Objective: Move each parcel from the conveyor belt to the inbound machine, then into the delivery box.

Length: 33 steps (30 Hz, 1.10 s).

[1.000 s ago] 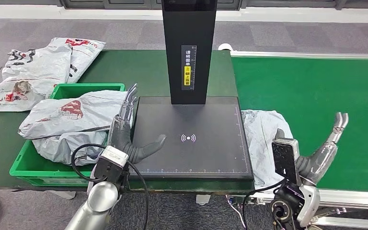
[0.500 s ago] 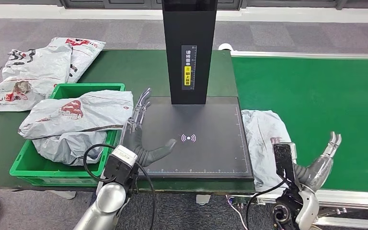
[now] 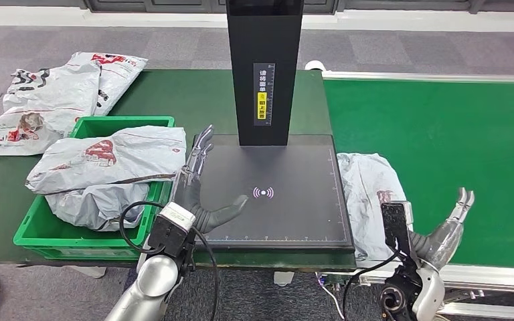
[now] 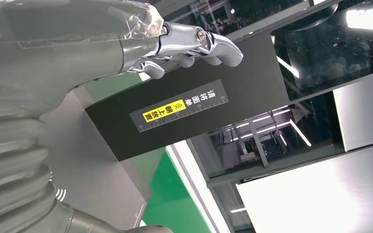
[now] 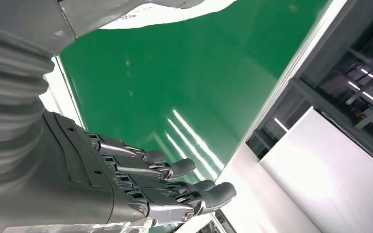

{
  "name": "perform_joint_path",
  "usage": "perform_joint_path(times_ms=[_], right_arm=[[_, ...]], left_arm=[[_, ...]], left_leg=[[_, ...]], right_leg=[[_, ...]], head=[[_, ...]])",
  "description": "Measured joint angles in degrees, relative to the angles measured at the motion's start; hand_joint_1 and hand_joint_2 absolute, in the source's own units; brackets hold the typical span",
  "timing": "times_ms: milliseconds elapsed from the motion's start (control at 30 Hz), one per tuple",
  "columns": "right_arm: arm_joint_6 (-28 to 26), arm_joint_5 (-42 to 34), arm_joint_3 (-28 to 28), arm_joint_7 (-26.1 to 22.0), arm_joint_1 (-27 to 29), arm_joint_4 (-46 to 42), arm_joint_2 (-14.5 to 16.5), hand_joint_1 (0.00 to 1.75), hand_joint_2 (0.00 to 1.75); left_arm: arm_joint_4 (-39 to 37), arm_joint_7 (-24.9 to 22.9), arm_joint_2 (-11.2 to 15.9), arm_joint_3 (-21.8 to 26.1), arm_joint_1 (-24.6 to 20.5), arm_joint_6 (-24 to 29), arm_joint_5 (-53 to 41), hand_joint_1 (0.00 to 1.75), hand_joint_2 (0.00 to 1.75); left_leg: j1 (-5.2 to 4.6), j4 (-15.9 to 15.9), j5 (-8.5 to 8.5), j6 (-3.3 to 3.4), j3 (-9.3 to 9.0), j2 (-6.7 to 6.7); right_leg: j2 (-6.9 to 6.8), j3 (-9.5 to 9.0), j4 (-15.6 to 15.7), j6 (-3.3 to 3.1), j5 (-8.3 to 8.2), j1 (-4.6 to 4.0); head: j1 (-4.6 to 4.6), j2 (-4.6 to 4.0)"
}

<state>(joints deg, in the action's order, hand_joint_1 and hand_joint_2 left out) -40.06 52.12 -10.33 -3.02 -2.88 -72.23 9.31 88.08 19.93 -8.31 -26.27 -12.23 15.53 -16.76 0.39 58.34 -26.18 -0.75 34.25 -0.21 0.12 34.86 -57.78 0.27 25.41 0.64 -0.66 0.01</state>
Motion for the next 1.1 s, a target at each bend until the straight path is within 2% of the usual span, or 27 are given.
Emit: perform_joint_path(times_ms=[700,767,867,967,1100], right_arm=[[0.0,0.0,-0.1,0.0,0.0,0.3,0.0,0.00,1.75],[1.6,0.7,-0.3,1.8,-0.4,0.9,-0.1,0.00,1.75],[5.4,0.4,-1.2,6.9,-5.6,11.5,-1.8,0.00,1.75],[2.8,-1.6,-2.3,4.4,-10.5,25.2,-4.1,0.00,1.75],[0.7,-1.4,-3.0,1.9,-13.5,33.8,-5.4,0.00,1.75]], left_arm=[[0.0,0.0,0.0,0.0,0.0,0.0,0.0,0.00,1.75],[0.0,0.0,0.0,0.0,0.0,0.6,-0.2,0.00,1.75],[0.0,0.2,0.6,0.0,-0.4,2.3,-0.4,0.00,1.75],[-0.1,0.6,1.5,0.0,-0.8,2.5,0.1,0.00,1.75],[-0.3,0.7,2.0,0.0,-0.9,2.5,0.2,0.00,1.75]], left_leg=[[0.00,0.0,0.00,0.00,0.00,0.00],[0.01,0.0,0.00,0.00,0.02,0.03],[0.00,0.0,-0.02,0.01,-0.05,0.32],[-0.05,0.0,0.09,0.15,0.02,0.07],[-0.05,0.0,0.16,0.11,0.04,-0.07]], right_leg=[[0.00,0.00,0.0,0.00,0.00,0.00],[0.01,-0.01,0.0,0.00,0.00,-0.01],[0.17,-0.02,0.0,-0.02,-0.04,-0.01],[-0.09,-0.06,0.0,0.06,-0.06,0.05],[-0.16,-0.06,0.0,0.09,-0.09,0.05]], head=[[0.00,0.01],[0.00,0.00],[-0.03,-0.01],[-0.01,0.01],[-0.02,-0.01]])
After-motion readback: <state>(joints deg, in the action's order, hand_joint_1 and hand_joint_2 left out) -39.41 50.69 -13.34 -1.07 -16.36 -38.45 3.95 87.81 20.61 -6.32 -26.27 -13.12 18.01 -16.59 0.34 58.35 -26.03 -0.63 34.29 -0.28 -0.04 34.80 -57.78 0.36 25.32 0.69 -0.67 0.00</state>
